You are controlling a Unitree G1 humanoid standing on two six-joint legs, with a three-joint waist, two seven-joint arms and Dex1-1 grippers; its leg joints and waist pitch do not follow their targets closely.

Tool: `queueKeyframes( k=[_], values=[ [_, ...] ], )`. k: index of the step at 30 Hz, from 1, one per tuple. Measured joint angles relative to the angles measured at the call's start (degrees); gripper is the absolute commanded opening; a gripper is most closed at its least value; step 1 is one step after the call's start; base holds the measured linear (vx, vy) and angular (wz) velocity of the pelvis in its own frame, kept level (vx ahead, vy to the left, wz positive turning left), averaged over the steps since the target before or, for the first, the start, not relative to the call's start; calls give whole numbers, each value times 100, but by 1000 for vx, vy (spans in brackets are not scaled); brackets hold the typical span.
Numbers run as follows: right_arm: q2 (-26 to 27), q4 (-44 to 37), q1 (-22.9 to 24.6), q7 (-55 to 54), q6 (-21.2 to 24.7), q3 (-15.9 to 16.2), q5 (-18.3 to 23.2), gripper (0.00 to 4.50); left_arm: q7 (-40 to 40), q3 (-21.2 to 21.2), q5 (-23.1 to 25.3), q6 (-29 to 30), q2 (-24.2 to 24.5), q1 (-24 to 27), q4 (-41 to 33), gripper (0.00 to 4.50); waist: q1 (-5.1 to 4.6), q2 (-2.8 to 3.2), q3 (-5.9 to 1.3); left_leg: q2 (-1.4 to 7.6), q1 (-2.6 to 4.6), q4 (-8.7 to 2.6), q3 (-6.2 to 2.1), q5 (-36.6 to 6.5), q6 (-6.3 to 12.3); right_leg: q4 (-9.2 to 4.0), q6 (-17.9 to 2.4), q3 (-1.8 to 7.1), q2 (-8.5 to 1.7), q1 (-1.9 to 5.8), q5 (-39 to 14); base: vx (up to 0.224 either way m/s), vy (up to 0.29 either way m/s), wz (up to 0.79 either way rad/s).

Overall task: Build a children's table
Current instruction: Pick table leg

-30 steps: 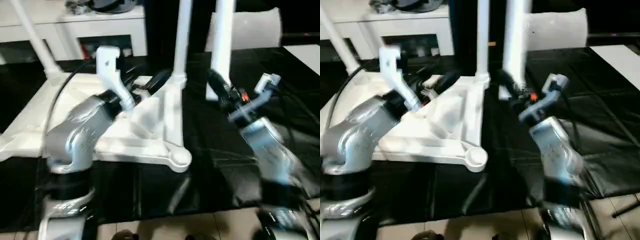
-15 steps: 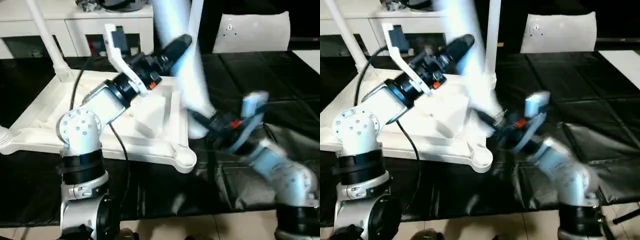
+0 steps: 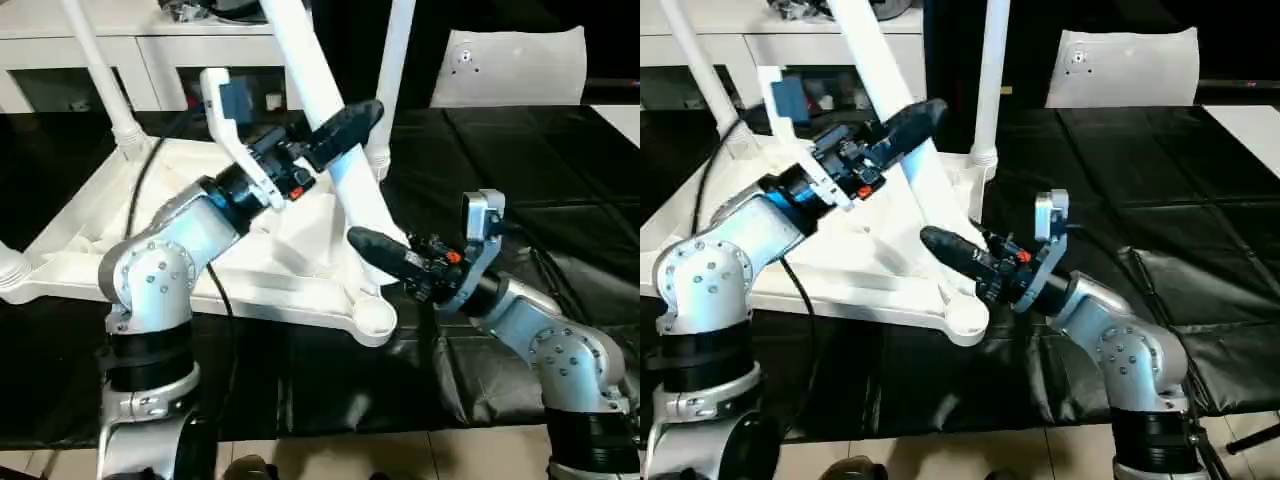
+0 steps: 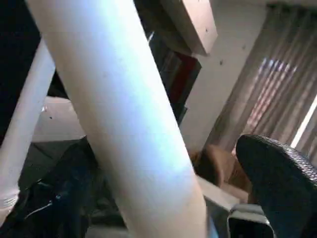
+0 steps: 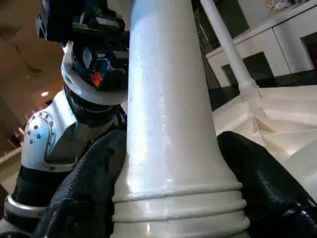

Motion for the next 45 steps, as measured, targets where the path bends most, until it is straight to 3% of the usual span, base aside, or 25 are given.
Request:
queueKeyframes(
  k=[8, 12, 16, 23, 28, 40, 45],
  values=[
    [-59, 0, 1, 42, -197, 226, -214, 270, -265, -654, 690, -589, 447, 114, 21, 416, -3, -3, 0, 0, 1, 0, 0, 0, -1, 1, 0, 1, 0, 0, 1, 0, 0, 0],
    [-51, 0, 0, 51, -236, 259, -283, 270, -360, -793, 974, -883, 529, 144, 56, 371, -5, -3, 0, 0, 1, 0, 0, 0, -1, 1, 0, 1, 0, 0, 1, 0, 0, 0],
    [-52, 0, 1, 88, -305, 327, -323, 270, -427, -805, 966, -1064, 526, 161, 70, 334, -5, -3, 0, 0, 2, 0, 0, 0, -1, 2, -1, 1, 0, 0, 1, 0, 0, 0],
    [-51, 42, 0, 127, -372, 450, -465, 270, -534, -855, 931, -1155, 568, 174, 71, 307, -5, -4, -1, 0, 4, 1, 1, 1, -1, 5, -3, 2, 0, 1, 3, 0, 0, 0],
    [-50, 82, 0, 133, -399, 473, -531, 270, -313, -664, 632, -868, 369, 234, 73, 286, -5, -5, -1, 1, 3, 2, 1, 1, -2, 7, -6, 3, 0, 1, 5, 0, 0, 0],
    [-24, 180, -126, 103, -576, 476, -603, 270, 618, 144, -757, 71, -153, 44, 297, 213, -2, -7, -2, 1, 3, 7, 2, 1, -1, 8, -7, 2, 0, 1, 7, 0, 0, 0],
    [-16, 239, -154, 75, -635, 482, -687, 270, 856, 282, -896, 235, -192, 26, 361, 201, -1, -11, -4, 1, 3, 7, 2, 1, -1, 8, -6, 2, 0, 1, 6, 0, 0, 0]
  ],
)
